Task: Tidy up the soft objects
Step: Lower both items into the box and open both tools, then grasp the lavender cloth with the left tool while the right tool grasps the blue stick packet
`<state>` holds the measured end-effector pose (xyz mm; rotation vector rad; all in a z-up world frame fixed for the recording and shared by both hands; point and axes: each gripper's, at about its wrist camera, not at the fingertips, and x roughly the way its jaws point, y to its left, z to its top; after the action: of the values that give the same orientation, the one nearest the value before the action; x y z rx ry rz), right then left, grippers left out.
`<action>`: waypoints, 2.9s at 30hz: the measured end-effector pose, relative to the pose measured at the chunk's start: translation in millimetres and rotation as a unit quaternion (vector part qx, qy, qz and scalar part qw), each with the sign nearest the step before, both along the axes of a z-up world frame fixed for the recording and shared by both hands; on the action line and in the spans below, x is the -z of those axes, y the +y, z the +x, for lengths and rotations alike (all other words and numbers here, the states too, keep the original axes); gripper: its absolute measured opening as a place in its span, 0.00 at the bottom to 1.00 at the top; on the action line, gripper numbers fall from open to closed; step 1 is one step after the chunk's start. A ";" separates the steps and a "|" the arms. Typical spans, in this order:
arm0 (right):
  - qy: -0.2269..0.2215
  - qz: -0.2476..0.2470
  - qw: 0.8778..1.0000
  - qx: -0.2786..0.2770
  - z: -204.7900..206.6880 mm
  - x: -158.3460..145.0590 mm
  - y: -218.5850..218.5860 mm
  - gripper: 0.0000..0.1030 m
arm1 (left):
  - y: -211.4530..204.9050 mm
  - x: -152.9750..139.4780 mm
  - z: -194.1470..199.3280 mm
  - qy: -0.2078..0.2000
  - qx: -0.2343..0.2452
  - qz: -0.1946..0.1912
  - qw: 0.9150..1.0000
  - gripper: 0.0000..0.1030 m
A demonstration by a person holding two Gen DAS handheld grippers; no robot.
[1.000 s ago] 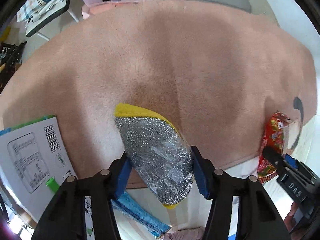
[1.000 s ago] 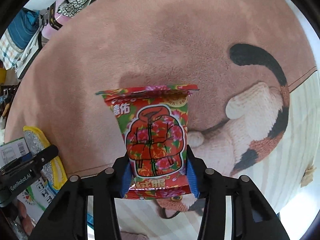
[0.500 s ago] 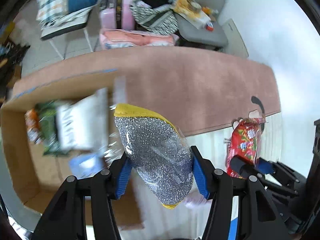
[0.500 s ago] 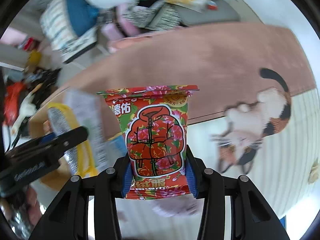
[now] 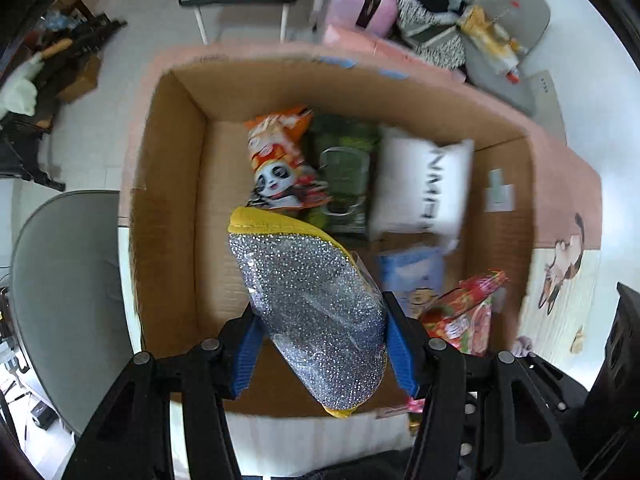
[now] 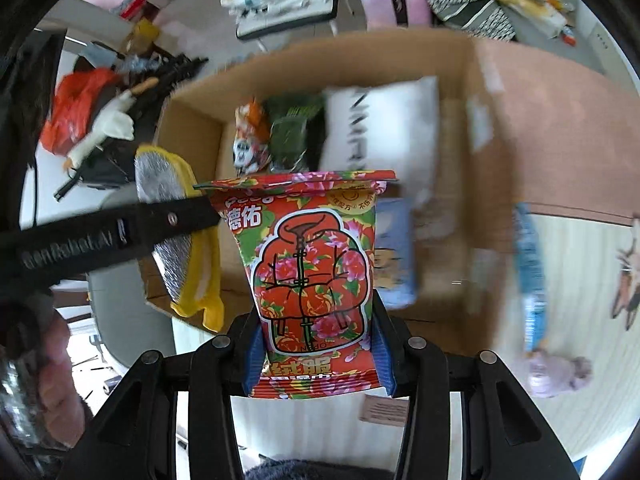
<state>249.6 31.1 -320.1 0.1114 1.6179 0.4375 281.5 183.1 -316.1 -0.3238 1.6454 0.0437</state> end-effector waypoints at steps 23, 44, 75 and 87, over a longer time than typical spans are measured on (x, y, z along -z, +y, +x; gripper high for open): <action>0.068 -0.059 0.996 -0.003 1.0 102.2 65.3 0.71 | 15.3 86.4 0.3 0.102 0.016 -0.049 0.993 0.84; -0.053 -0.113 0.992 0.004 -15.8 -5.9 24.9 1.00 | 0.4 -48.4 -60.0 -0.066 0.016 0.048 0.997 0.99; -0.127 -0.004 0.984 0.121 -90.5 -122.8 -109.5 1.00 | -115.4 -151.8 -96.7 -0.205 0.079 0.112 0.969 0.99; 0.059 -0.006 0.918 0.392 -110.2 28.8 -323.5 0.98 | -297.8 -54.8 -15.1 -0.092 0.199 0.085 0.972 0.99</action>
<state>139.5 -292.5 -348.8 0.7597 1.5468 -0.2065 266.4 -114.7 -261.3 0.1334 1.4843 -0.1441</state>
